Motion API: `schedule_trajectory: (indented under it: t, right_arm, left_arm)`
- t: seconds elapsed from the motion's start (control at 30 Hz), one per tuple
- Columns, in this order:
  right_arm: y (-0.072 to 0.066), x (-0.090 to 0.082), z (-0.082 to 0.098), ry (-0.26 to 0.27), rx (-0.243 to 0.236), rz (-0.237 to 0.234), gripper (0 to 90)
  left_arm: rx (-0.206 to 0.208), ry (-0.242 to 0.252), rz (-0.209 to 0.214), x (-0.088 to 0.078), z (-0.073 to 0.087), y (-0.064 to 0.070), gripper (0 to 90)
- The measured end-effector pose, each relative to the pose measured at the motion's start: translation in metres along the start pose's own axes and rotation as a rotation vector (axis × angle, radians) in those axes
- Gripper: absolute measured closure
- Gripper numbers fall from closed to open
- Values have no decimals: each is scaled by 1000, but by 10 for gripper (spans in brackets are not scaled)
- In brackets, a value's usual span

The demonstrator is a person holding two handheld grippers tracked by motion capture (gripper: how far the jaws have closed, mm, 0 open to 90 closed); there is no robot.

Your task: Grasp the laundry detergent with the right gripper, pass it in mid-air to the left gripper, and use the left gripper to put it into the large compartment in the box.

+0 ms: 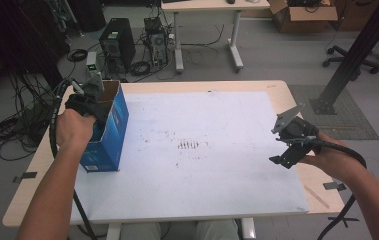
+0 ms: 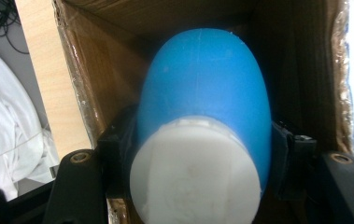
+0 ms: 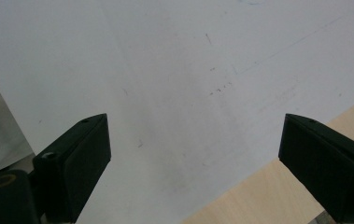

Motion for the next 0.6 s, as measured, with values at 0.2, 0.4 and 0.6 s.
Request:
schedule_trajectory:
  t: [0.2, 0.4, 0.6]
  right_arm:
    - [-2, 2, -2, 1, -3, -5, 87]
    - [-3, 2, 0, 1, -2, -8, 87]
    - [-4, 2, 1, 0, -1, -10, 87]
  left_arm:
    - [18, -4, 3, 0, 0, -1, 379]
    - [16, -1, 4, -3, 1, -4, 331]
    - [17, -6, 13, -6, -1, -3, 237]
Point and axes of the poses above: each handheld gripper's, and its own axes: x roughly forward along the jaws, z roughly out of its underside, y roughly to its right, the point moved 10 cm from there along x, roughly forward along the jaws, and after that the axes turned 6 degrees about x, right-handed, at the moved point
